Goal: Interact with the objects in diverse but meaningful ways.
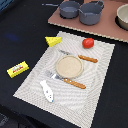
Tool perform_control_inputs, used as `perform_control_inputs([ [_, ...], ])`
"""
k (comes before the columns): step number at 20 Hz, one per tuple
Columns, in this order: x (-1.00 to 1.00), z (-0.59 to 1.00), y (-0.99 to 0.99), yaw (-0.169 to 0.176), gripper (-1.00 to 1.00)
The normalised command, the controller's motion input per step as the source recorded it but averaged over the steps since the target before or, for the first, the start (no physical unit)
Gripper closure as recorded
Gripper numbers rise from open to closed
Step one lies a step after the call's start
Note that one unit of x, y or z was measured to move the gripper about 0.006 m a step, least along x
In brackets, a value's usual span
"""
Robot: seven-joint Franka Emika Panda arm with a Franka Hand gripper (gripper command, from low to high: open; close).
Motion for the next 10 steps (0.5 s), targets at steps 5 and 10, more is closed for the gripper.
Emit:
perform_control_inputs([
  [5, 0.28, -0.03, 0.00, -0.024, -1.00],
  [10, 0.43, -0.03, 0.00, -0.045, -1.00],
])
